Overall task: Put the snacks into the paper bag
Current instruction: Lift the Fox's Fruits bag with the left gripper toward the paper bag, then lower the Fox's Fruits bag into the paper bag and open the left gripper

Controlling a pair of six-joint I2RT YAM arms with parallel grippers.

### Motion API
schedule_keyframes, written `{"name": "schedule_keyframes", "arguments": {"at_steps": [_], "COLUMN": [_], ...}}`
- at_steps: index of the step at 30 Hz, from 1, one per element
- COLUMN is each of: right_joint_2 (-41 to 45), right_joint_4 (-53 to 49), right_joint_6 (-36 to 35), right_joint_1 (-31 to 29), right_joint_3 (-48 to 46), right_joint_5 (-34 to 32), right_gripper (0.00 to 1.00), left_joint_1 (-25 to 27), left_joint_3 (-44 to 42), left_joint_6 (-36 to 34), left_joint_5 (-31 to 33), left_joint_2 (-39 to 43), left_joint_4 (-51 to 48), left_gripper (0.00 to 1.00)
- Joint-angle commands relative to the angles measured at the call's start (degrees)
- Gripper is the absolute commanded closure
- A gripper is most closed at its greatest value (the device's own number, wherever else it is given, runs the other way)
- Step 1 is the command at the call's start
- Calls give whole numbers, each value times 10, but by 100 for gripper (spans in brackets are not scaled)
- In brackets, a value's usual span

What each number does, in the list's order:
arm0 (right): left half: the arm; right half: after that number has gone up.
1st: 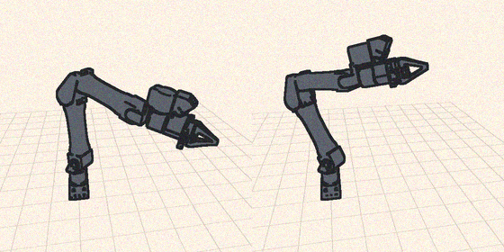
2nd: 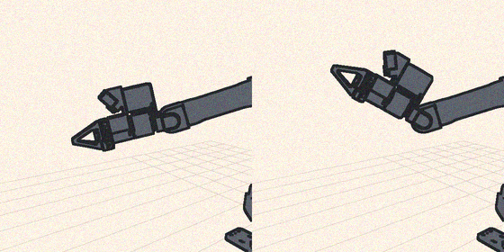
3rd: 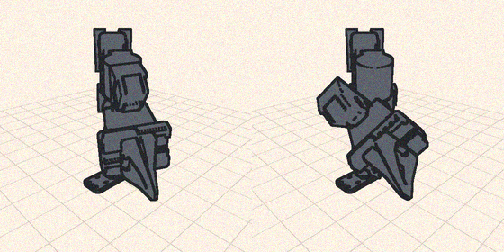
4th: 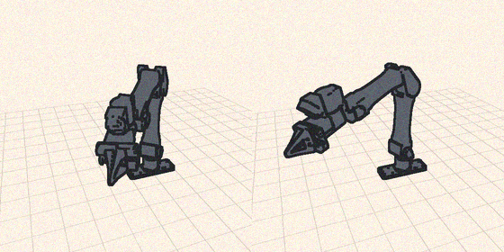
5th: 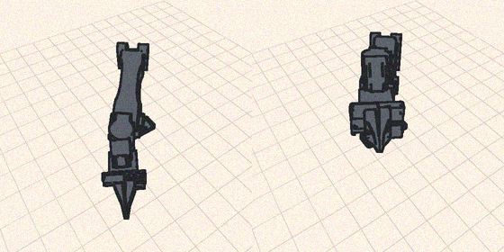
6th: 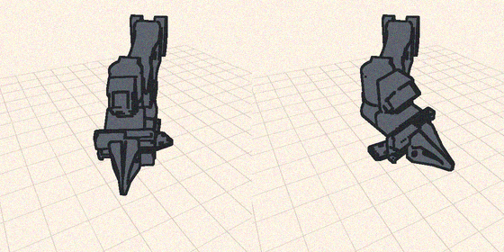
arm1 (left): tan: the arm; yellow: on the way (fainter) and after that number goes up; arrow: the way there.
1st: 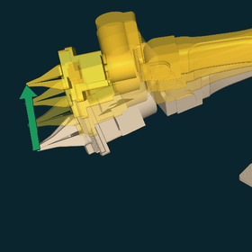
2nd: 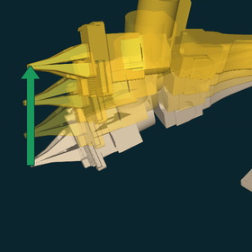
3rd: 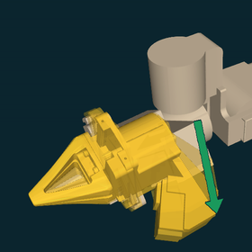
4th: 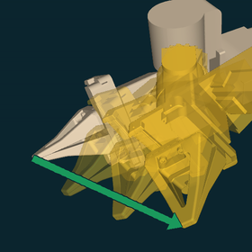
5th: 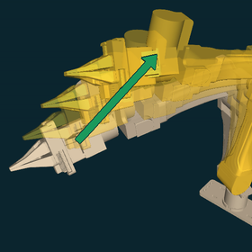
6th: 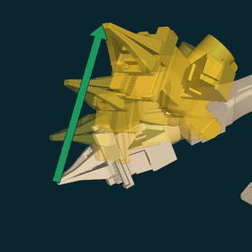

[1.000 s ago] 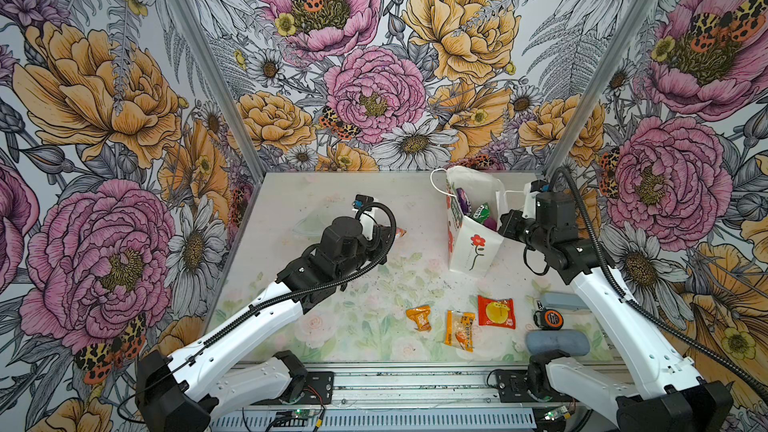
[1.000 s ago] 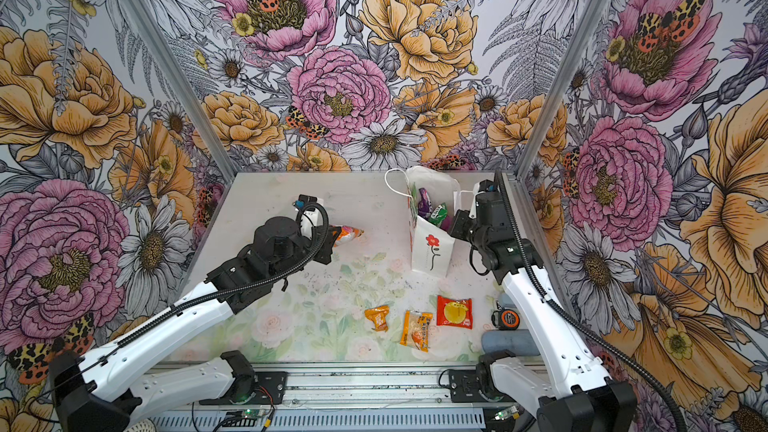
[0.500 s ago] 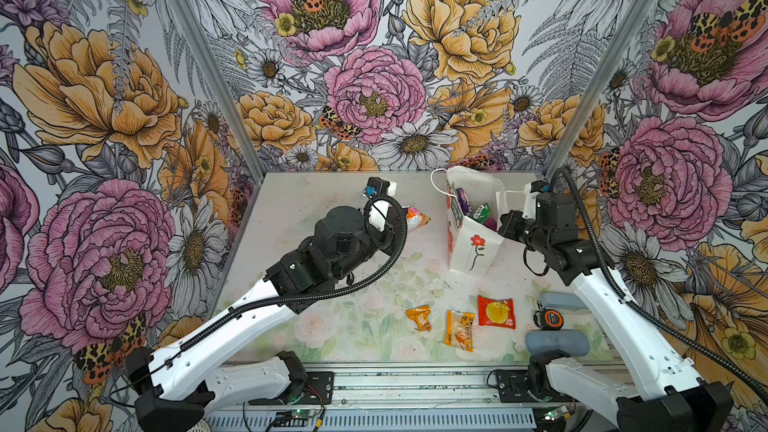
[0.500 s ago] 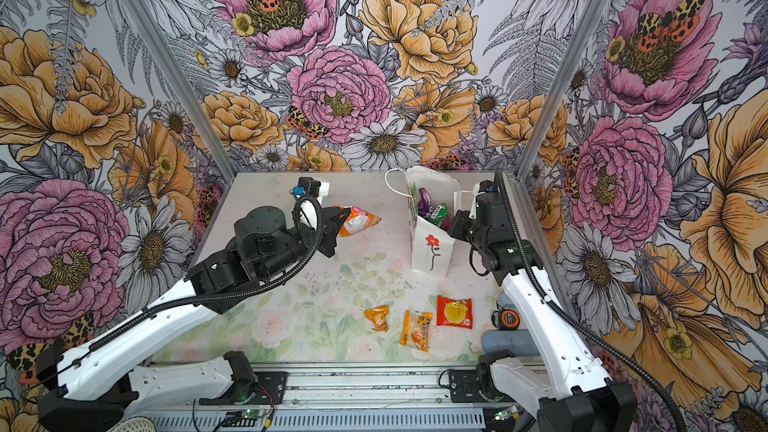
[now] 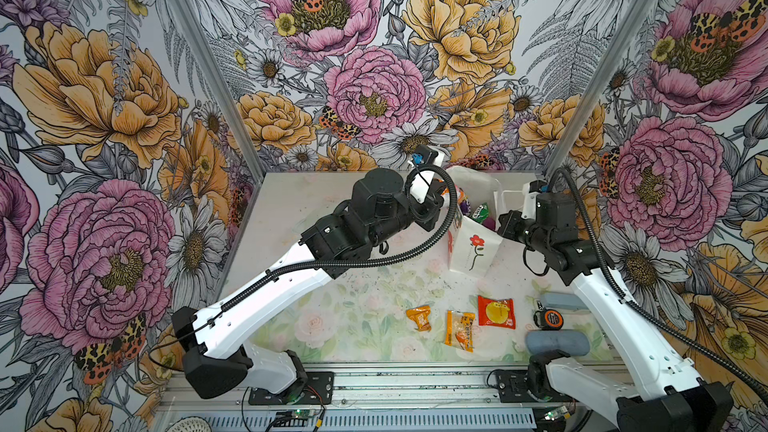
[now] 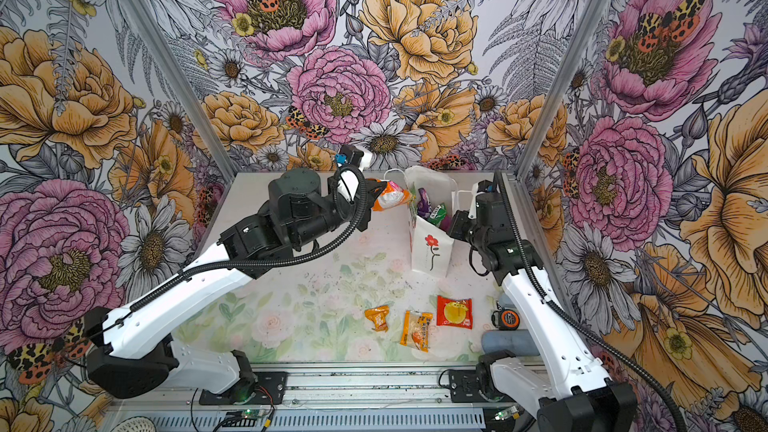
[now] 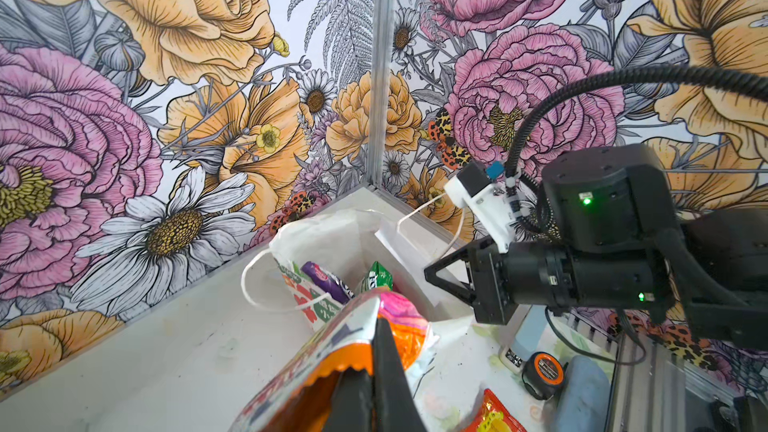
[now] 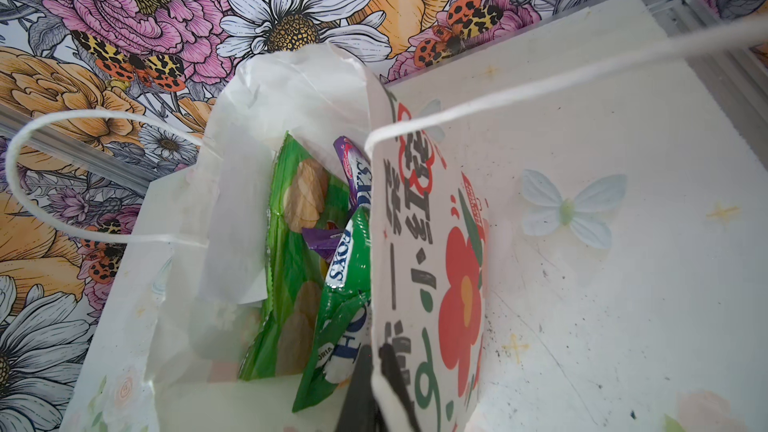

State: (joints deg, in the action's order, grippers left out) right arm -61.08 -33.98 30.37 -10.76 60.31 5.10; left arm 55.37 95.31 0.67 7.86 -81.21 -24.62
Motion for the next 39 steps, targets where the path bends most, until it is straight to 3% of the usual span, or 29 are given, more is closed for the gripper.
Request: {"name": "schedule_keyframes", "arguments": {"at_steps": [1, 10, 23, 39], "right_joint_2": [3, 2, 4, 5], "right_joint_4": [-5, -5, -6, -6], "right_joint_6": [-5, -9, -11, -9], "right_joint_1": [2, -1, -1, -2], "right_joint_3": [11, 16, 18, 17], "right_joint_5": [26, 31, 31, 26], "right_gripper": [100, 100, 100, 100], "left_joint_1": [2, 2, -19, -33], "left_joint_3": [48, 154, 349, 415], "left_joint_6": [-28, -69, -123, -210], "left_joint_5": [-40, -54, -89, -126], "left_joint_2": [-29, -141, -304, -369], "left_joint_4": [2, -2, -103, -173], "left_gripper": [100, 100, 100, 100]}}
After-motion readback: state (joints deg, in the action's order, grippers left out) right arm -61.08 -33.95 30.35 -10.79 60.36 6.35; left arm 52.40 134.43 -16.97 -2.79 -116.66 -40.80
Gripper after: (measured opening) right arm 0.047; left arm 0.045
